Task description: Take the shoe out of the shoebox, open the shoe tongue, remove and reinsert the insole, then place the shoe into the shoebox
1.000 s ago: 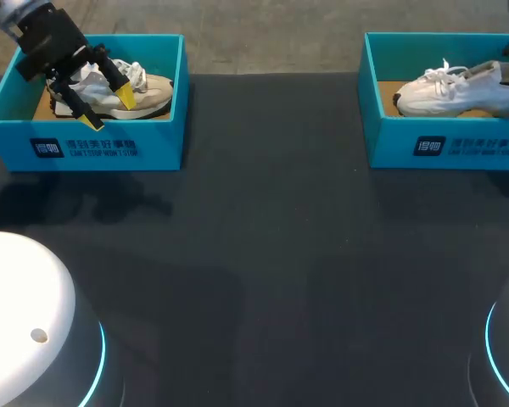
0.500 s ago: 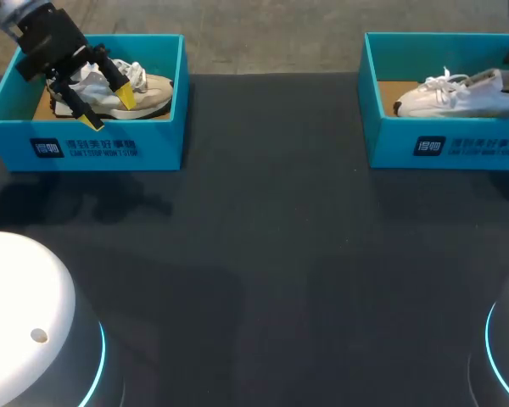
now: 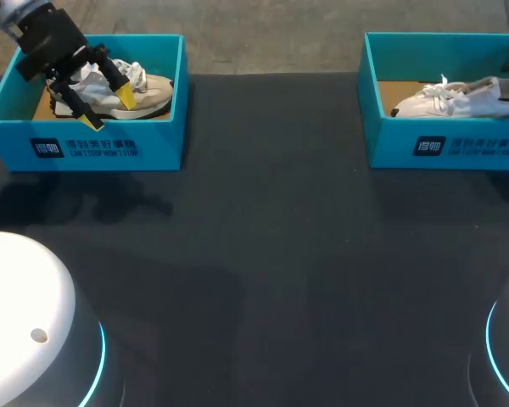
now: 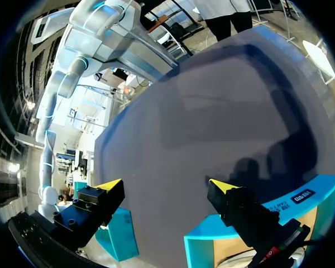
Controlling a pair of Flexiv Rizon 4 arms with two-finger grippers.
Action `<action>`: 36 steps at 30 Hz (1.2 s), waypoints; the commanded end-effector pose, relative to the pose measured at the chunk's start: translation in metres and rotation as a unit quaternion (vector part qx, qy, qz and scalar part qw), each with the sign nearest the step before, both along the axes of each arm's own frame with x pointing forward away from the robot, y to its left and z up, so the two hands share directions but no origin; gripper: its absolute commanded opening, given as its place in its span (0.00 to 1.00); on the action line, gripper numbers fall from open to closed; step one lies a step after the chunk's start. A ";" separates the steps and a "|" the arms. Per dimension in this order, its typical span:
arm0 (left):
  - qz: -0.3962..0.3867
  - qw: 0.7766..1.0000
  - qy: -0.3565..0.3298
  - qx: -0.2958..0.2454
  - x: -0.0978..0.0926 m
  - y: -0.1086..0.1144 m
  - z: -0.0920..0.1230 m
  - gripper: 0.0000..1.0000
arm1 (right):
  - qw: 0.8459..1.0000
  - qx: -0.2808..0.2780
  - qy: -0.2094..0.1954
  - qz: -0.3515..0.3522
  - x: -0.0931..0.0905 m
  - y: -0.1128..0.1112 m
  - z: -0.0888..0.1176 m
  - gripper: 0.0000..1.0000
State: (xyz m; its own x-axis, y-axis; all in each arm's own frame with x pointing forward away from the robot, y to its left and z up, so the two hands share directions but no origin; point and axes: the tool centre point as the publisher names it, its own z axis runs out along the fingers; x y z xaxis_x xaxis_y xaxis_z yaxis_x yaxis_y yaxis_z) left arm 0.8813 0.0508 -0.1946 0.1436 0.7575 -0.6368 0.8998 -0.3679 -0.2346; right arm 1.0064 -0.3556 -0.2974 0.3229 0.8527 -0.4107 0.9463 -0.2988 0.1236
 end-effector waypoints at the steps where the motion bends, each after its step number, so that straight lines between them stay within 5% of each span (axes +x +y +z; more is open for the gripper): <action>1: 0.000 1.000 0.000 0.001 0.000 0.000 0.000 1.00 | 1.000 0.002 0.000 0.001 0.000 0.000 -0.005 0.00; 33: 0.000 1.000 0.000 0.001 0.000 0.000 0.000 1.00 | 1.000 0.008 0.019 -0.006 0.005 -0.002 -0.052 0.01; 36: 0.000 1.000 0.000 0.001 0.000 0.000 0.000 1.00 | 1.000 0.010 0.018 -0.007 0.005 -0.001 -0.052 0.45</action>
State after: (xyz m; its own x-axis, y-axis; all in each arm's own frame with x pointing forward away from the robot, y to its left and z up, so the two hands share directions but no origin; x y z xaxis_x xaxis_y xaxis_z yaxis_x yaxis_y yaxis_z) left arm 0.8813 0.0508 -0.1946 0.1436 0.7575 -0.6368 0.8998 -0.3679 -0.2346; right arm 1.0097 -0.3575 -0.3488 0.3195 0.8564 -0.4056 0.9461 -0.3125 0.0854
